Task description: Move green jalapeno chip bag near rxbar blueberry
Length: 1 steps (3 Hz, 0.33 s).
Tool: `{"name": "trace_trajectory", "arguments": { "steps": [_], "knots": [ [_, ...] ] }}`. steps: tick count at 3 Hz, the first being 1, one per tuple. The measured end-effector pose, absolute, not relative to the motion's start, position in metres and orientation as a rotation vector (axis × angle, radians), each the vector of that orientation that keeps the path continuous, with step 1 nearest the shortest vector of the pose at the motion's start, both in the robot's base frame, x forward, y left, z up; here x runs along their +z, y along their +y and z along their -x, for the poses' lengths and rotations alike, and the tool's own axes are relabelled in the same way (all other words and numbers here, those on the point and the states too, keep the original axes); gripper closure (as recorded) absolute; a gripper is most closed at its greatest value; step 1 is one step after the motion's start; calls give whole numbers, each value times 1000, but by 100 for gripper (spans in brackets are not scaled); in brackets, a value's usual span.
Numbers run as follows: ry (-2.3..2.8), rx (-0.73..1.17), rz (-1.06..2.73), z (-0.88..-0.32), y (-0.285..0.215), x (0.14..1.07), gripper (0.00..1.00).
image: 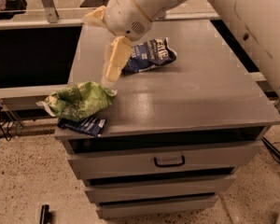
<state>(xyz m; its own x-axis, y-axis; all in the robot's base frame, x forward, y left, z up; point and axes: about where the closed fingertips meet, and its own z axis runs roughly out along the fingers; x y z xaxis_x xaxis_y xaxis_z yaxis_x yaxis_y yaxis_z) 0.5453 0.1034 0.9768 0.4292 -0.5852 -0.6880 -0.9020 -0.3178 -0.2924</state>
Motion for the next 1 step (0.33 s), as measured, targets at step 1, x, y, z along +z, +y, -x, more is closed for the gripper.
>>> {"name": "trace_trajectory", "arguments": {
  "steps": [1],
  "knots": [
    [1250,618,2026,-545,103,977,0]
  ]
}}
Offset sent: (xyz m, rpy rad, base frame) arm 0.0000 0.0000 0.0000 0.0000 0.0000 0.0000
